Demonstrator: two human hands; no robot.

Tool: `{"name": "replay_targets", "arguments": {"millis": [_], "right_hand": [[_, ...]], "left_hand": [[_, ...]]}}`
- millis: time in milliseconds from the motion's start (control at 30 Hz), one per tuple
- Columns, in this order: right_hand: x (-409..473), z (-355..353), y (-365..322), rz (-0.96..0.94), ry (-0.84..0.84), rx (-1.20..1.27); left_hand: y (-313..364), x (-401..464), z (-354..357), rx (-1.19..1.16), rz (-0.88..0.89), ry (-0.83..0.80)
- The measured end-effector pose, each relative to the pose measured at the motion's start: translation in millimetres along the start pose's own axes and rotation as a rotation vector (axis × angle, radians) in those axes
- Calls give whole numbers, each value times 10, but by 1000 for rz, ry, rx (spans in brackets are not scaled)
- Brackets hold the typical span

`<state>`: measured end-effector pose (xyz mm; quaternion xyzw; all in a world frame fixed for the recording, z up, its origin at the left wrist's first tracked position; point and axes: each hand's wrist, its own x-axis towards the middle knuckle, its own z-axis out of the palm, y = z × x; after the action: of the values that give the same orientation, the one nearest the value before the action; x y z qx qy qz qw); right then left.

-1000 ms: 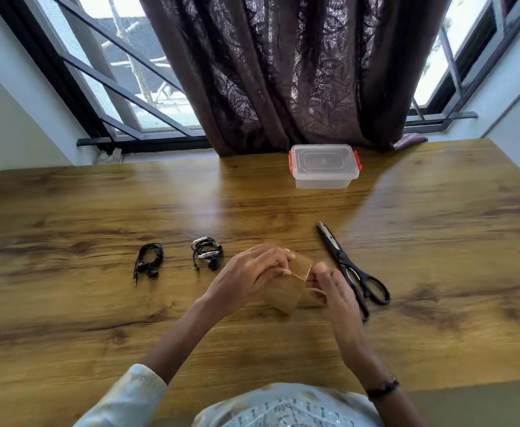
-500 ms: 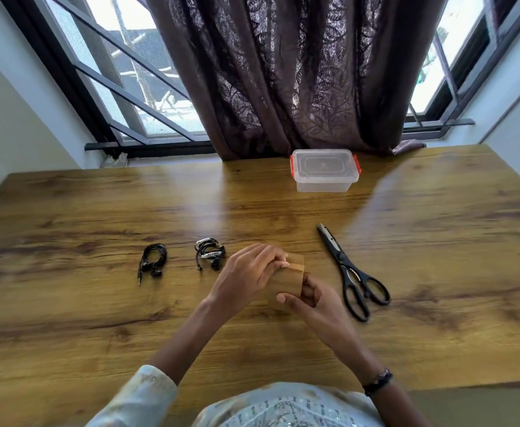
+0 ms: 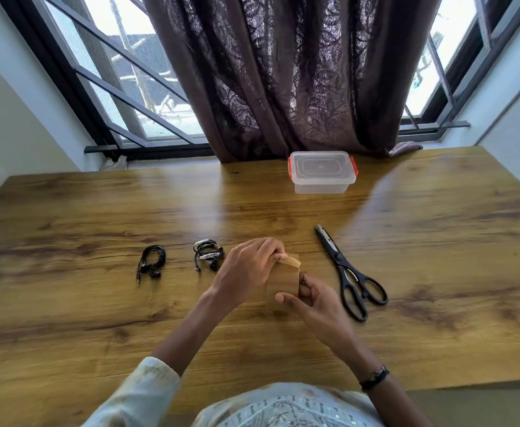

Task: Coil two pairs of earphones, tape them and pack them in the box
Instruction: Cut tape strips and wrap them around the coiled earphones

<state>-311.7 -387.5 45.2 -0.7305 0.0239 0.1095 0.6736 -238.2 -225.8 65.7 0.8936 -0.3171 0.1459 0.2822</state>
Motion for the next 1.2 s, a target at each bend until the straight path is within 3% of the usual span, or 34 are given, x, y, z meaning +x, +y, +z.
{"name": "replay_targets", "arguments": {"millis": [467,800,1200], "right_hand": [[-9,9,37,-2,-17,19],[-38,-40,37,40,-62,62],[-65,-56,-3,62,-70,59]], "left_hand": [[-40,68,50,-77,-186,112],[-146,262,-225,-534,-91,-376],[-222,371,-349,-537,-8,-643]]}}
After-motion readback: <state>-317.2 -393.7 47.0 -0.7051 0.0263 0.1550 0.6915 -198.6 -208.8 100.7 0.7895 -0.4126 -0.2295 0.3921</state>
